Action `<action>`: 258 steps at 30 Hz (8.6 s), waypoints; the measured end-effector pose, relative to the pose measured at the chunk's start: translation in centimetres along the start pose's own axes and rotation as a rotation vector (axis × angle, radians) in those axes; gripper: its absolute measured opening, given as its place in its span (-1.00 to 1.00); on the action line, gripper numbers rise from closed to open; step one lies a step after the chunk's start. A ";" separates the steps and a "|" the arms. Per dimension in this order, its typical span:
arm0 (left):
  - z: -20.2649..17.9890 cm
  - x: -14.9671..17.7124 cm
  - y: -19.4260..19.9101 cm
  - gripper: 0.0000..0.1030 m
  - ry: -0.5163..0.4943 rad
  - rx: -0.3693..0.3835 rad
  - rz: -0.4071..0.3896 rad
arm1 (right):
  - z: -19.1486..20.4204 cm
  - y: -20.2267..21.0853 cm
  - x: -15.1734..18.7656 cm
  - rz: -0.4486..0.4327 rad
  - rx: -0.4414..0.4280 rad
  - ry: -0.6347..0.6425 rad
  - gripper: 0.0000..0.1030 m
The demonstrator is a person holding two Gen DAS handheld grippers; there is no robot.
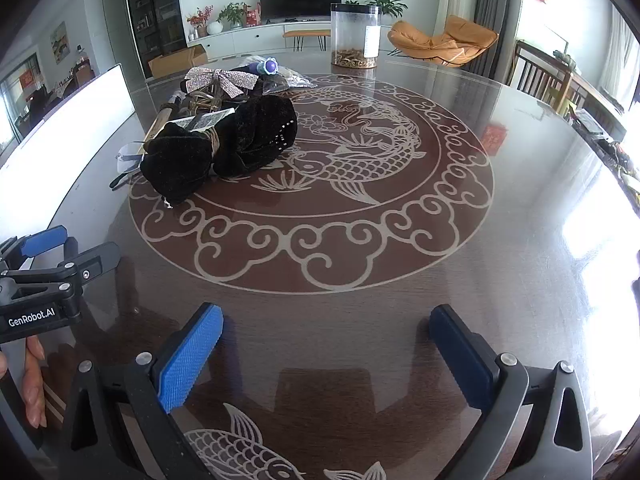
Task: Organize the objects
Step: 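Return both tools to the table above the black fabric items, then grasp the black fabric item with the right tool, then grasp the blue-framed glasses with the left tool while the right tool holds the fabric, then carry the glasses and black fabric into the bin and release them, then return both tools to the table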
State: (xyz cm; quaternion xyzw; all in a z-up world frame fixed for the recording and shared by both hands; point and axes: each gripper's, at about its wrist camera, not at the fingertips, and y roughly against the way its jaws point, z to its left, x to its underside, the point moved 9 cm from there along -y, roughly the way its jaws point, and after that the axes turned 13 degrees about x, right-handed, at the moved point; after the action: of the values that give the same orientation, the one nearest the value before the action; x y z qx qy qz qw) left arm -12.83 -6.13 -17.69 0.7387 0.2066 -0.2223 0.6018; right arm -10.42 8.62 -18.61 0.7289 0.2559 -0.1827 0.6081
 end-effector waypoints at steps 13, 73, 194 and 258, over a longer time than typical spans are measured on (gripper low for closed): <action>0.0 0.0 0.0 1.00 0.000 -0.001 0.000 | -0.1 0.0 0.0 0.001 0.004 -0.005 1.00; -0.1 1.3 0.5 1.00 -0.012 0.013 -0.004 | 8.3 -4.6 -11.8 0.156 -0.260 -0.141 0.51; -2.2 2.1 3.5 -0.64 -0.061 0.235 -0.011 | 2.2 2.4 -6.3 -0.076 -0.161 0.318 1.00; -2.6 0.1 3.0 0.90 0.025 0.130 -0.013 | -0.7 0.4 -1.1 -0.041 0.009 -0.041 0.97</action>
State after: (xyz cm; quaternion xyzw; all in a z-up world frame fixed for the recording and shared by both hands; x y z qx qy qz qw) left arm -10.78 -4.15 -14.88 0.7778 0.2038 -0.2299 0.5484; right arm -11.14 9.14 -17.54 0.7224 0.2577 -0.2112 0.6060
